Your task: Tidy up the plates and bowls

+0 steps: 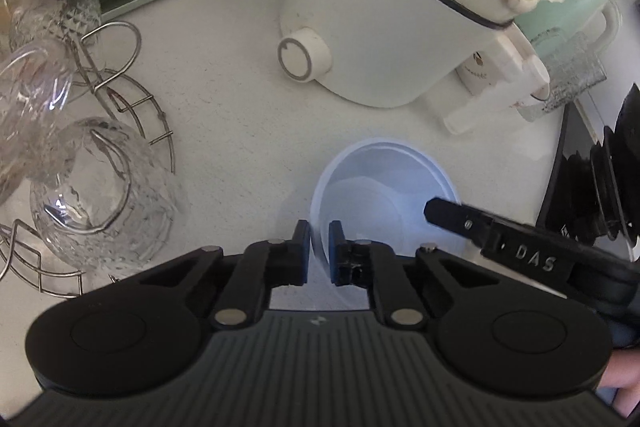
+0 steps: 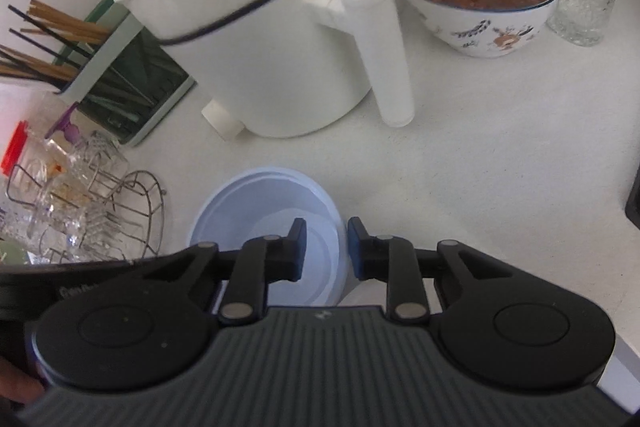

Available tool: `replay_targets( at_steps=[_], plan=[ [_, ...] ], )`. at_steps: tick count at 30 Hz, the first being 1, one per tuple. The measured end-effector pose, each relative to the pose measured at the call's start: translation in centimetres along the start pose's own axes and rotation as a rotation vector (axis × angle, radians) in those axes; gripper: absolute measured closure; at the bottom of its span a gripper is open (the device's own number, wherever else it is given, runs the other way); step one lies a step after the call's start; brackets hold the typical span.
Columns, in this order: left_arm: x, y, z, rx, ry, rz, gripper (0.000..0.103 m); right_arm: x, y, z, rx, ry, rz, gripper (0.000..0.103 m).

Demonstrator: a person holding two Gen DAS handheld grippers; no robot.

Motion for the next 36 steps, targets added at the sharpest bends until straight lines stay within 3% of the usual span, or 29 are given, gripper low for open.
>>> replay_targets(
  at_steps=[6,14,36],
  plan=[
    [-0.9,0.6,-0.1,0.047,0.033,0.018,0.092,-0.1,-0.1,-0.5,0.027,0.020,0.003,0.083],
    [-5.2,1.4,0.4,0.004,0.012,0.092,0.092,-2.9,0.4,-0.7,0.134,0.064,0.029,0.083],
    [-14.5,-1.0,0.7,-0.037,-0.028,0.205,0.092,-10.3,-1.5,-3.7,0.142,0.153,0.063,0.083]
  ],
)
Point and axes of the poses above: each gripper's, at about its wrist camera, not at the fingertips, and x roughly the way its jaws point, z to its right, y to its top, the point moved 7 cm from there along x, roughly the way its jaws point, and after that the axes turned 13 degrees about z, right-handed, at the moved point
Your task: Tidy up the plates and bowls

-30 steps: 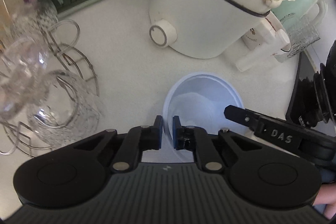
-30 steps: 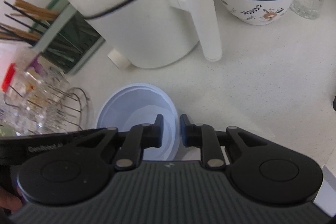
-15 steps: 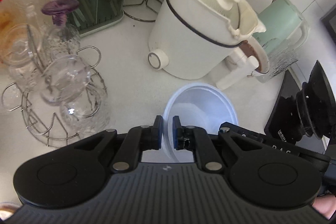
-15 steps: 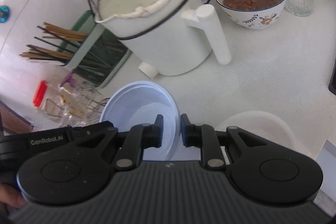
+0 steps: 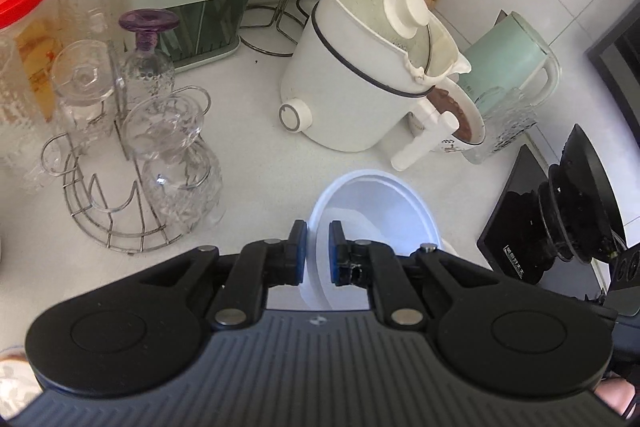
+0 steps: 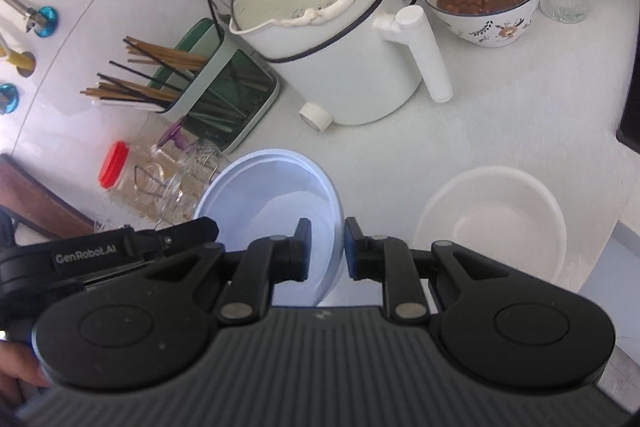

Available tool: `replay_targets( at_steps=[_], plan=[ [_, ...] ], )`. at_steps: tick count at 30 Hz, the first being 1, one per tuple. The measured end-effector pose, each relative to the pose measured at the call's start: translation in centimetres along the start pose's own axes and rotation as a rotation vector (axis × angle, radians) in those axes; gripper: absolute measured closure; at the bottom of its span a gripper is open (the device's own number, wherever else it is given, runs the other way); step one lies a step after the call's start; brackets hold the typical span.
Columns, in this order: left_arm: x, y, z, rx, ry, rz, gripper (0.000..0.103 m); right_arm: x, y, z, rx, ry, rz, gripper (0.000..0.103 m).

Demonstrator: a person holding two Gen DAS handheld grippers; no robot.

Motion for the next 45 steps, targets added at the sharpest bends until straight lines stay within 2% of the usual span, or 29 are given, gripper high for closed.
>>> replay_targets(
  at_steps=[11,20,27,30,39,42,44,45],
  plan=[
    [-3.1,-1.8,-2.1,-0.062,0.056,0.021,0.092,-0.2,-1.5,-1.8,-0.036,0.044,-0.041,0.083],
    [-5.3,-3.2,-4.6,-0.111,0.115,0.026,0.092,0.6,-3.6,-3.8,-0.074,0.075,-0.114,0.083],
    [-6.1,-5.7,-6.7,-0.126,0.192,-0.035,0.091,1.3,-6.9,-5.2,-0.137,0.070,-0.220,0.081],
    [-6.2,-6.7,-7.5,-0.145,0.201,-0.058,0.091,1.2,-7.8,-5.7,-0.187,0.059,-0.229,0.081],
    [-6.1,-8.4,-7.9,-0.141,0.202,-0.095,0.091,1.3,-8.9,-5.5,-0.189,0.018,-0.247,0.081],
    [-6.0,-8.5,-8.0,-0.153,0.191,-0.107,0.083,1.1,-8.8,-5.5,-0.187,0.019,-0.234,0.081],
    [-6.2,-8.3,-7.9,-0.145,0.188,-0.095,0.065,1.1,-8.6,-5.6,-0.175,0.023,-0.220,0.078],
    [-6.3,-8.1,-7.8,-0.137,0.191,-0.085,0.062,0.9,-8.4,-5.6,-0.174,0.023,-0.209,0.073]
  ],
)
Point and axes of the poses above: each gripper's, at about its wrist camera, not at the fingertips, and x roughly the way its jaws point, z to its right, y to its top, the point moved 7 cm from there along x, roughly the way its jaws point, and after that the axes turned 13 degrees about z, right-handed, at the moved point
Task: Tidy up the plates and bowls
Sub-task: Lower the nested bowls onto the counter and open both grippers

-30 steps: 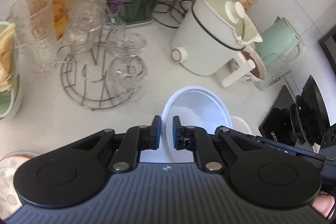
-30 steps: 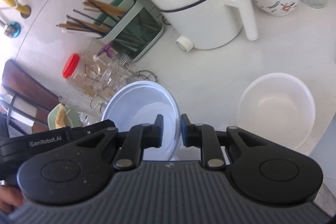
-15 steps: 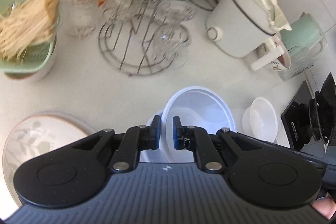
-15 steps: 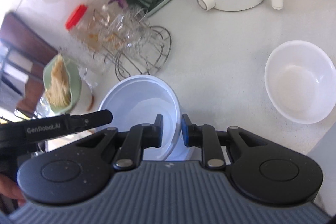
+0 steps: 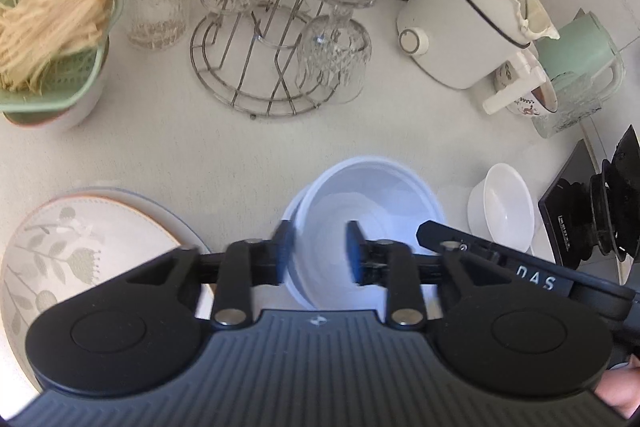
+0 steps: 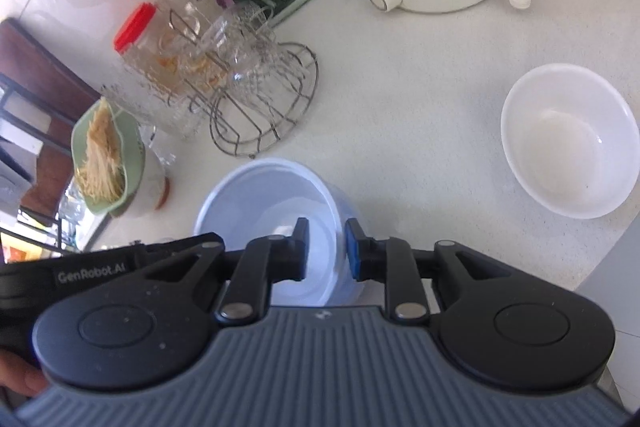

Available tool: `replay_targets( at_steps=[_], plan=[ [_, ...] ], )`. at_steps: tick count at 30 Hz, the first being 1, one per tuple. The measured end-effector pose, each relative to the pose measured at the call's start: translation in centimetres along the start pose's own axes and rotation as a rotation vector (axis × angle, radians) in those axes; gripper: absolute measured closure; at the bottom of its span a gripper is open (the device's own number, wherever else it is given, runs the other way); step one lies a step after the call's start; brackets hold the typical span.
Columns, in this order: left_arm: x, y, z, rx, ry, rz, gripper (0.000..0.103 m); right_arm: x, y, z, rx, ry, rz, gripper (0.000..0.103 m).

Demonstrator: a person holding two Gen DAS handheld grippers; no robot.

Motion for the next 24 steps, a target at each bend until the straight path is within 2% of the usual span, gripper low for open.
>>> replay_targets(
  at_steps=[3,18,24],
  plan=[
    [-0.6,0.6,0.2,0.011,-0.007,0.024,0.060,-0.5,0.4,-0.2,0.002,0.005,0.035,0.067],
    [-4.4,3.4,1.7,0.069,-0.049,0.161,0.060,-4.8,3.7,-1.7,-0.094,-0.024,0.256,0.067],
    [-5.2,3.6,2.3,0.083,-0.064,0.188,0.060,-5.6,4.2,-2.0,-0.120,-0.036,0.299,0.067]
  ],
)
Point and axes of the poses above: each gripper's, at about its wrist camera, not at the fingertips, and x roughly the way its jaws point, z to its right, y to its top, the point moved 7 cm from there along x, roughly the way its jaws point, and after that the axes turned 13 degrees about z, right-handed, at the moved point
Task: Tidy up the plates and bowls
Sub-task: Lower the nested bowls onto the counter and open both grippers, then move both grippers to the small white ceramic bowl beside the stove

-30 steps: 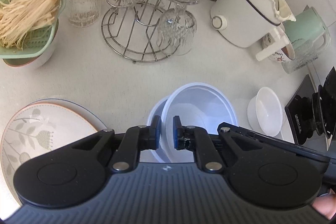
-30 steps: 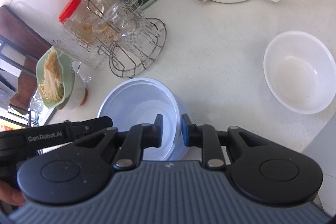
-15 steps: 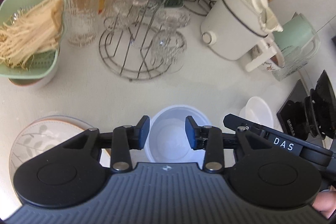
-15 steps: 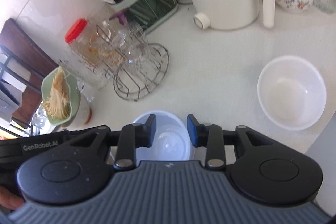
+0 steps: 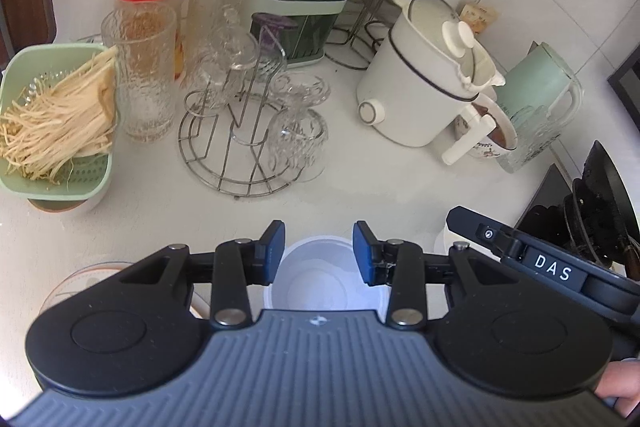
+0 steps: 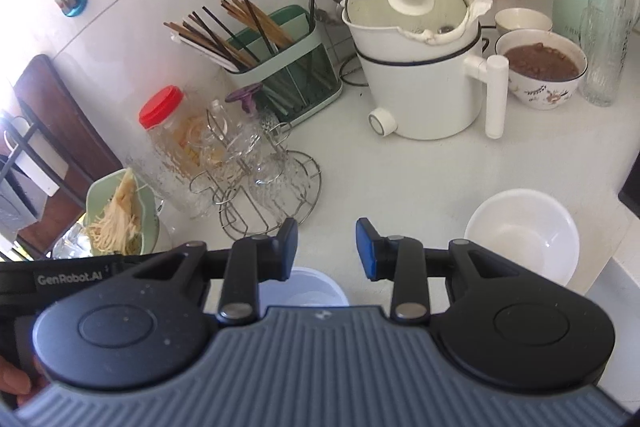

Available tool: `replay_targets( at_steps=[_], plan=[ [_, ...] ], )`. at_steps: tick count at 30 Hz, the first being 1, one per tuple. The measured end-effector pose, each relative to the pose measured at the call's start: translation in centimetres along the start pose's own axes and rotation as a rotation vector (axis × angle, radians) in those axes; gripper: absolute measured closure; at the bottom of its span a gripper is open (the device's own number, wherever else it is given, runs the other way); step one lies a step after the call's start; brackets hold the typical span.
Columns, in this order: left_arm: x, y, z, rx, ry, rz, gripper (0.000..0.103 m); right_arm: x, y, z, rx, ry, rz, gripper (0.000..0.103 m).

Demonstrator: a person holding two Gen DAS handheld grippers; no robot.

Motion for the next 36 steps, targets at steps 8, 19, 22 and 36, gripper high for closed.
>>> replay_targets(
  at_steps=[8,19,22,36],
  plan=[
    [0.2,0.2,1.1,0.008,-0.015,0.007,0.060,-0.5,0.4,0.9,-0.008,-0.020,0.030,0.067],
    [2.0,0.6,3.9,0.030,-0.047,-0.012,0.060,-1.0,0.9,3.7,0.002,-0.083,0.064,0.067],
    [2.7,0.7,4.5,0.042,-0.051,-0.020,0.060,-1.1,1.4,4.5,0.014,-0.100,0.086,0.067],
    [7.3,-0.1,9.0,0.117,-0.115,-0.109,0.060,-1.5,1.4,10.8,0.053,-0.227,0.104,0.067]
  ],
)
Point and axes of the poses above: each gripper's, at about its wrist camera, not at the fingertips, and x roughly the way its jaws point, z to its right, y to its top, the point moved 7 cm from there along x, roughly the way its jaws point, and after that the axes turned 13 degrees about z, right-handed, at the moved point
